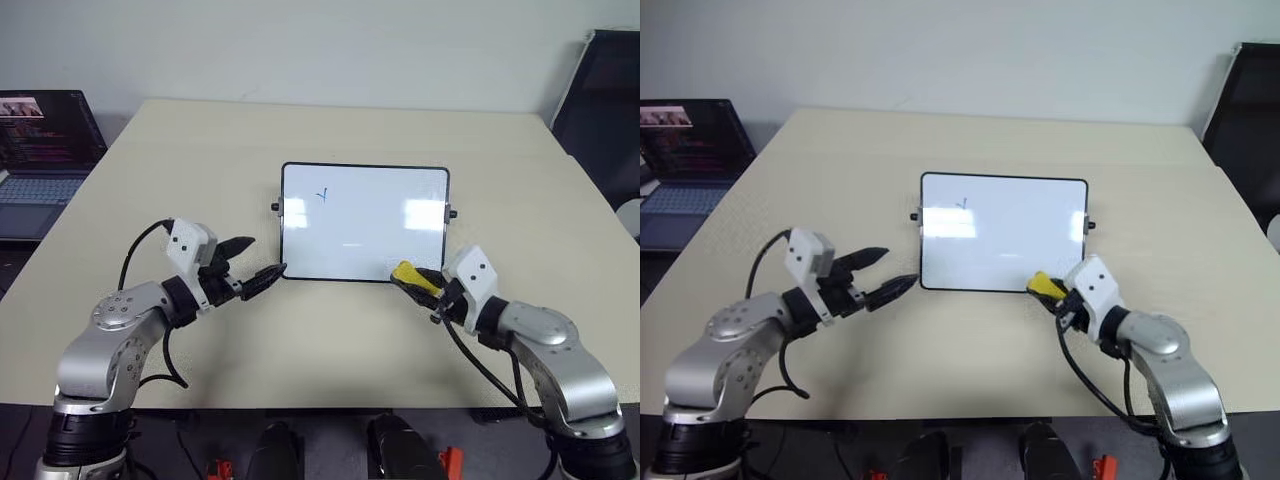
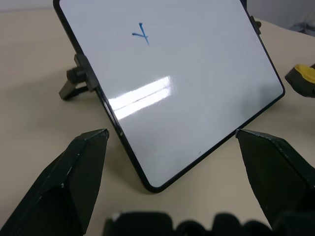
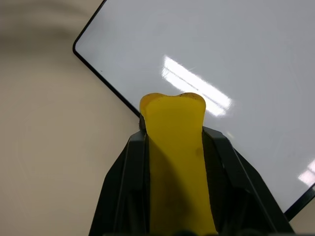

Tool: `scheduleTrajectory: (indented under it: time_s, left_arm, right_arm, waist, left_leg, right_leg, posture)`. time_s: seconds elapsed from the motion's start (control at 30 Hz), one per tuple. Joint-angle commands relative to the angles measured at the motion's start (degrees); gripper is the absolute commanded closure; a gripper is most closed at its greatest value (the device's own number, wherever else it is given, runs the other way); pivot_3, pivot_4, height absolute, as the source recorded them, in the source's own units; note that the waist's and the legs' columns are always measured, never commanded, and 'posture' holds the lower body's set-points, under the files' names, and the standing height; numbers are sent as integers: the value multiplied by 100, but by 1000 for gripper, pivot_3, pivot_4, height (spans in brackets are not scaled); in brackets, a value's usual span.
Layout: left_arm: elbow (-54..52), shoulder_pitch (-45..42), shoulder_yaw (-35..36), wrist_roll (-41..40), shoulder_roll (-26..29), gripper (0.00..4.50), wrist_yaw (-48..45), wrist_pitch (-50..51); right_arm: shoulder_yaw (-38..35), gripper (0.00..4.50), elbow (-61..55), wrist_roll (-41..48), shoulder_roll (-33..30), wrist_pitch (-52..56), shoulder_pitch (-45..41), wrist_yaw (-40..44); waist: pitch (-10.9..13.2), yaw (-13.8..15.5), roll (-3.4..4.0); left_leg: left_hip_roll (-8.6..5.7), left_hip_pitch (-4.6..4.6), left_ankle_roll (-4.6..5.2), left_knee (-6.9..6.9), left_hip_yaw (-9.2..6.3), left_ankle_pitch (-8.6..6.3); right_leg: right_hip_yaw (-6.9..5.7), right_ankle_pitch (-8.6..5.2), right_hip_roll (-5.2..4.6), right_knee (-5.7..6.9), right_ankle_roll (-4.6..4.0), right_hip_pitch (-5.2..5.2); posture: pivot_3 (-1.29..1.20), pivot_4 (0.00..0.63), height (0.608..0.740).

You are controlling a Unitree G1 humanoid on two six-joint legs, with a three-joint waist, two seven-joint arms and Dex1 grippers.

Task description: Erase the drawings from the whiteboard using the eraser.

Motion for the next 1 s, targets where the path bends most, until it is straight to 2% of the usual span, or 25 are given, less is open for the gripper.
scheduleTrajectory:
  time_s: [0.03,0.47,0.77,1.0]
  left_arm:
    - [-364,13,244,-188,39,0,145,101]
    - [-386,-193,209,-242,-64,0,410,107]
    - [146,-669,146,-89,-239,0,354,-299]
    - [590,-696,140,87,-117,0,74,-571]
  right_arm:
    - [-89,3398,-169,164,92,-287,234,-187]
    - [231,3398,194,30,87,-646,-97,-501]
    - [766,3398,1029,-275,310,-870,-1360,-793]
    - [1404,3398,3058,-1231,615,-1910,-3124,-1176]
  waist:
    - [-1,5,-1]
    - [0,7,-1]
    - [0,-4,0]
    - [1,-14,1]
  left_leg:
    - [0,3,1,4,-4,1]
    - [-3,3,1,9,0,1]
    - [-2,4,1,11,0,1]
    - [-1,4,1,9,-1,2]
  right_leg:
    - [-2,-2,0,0,-7,5]
    - [1,-1,-2,-3,-9,8]
    - [0,10,1,-1,11,10]
    - [-1,16,3,2,18,8]
  posture:
    - [0,150,740]
    - [0,150,740]
    - [0,150,740]
    - [0,150,740]
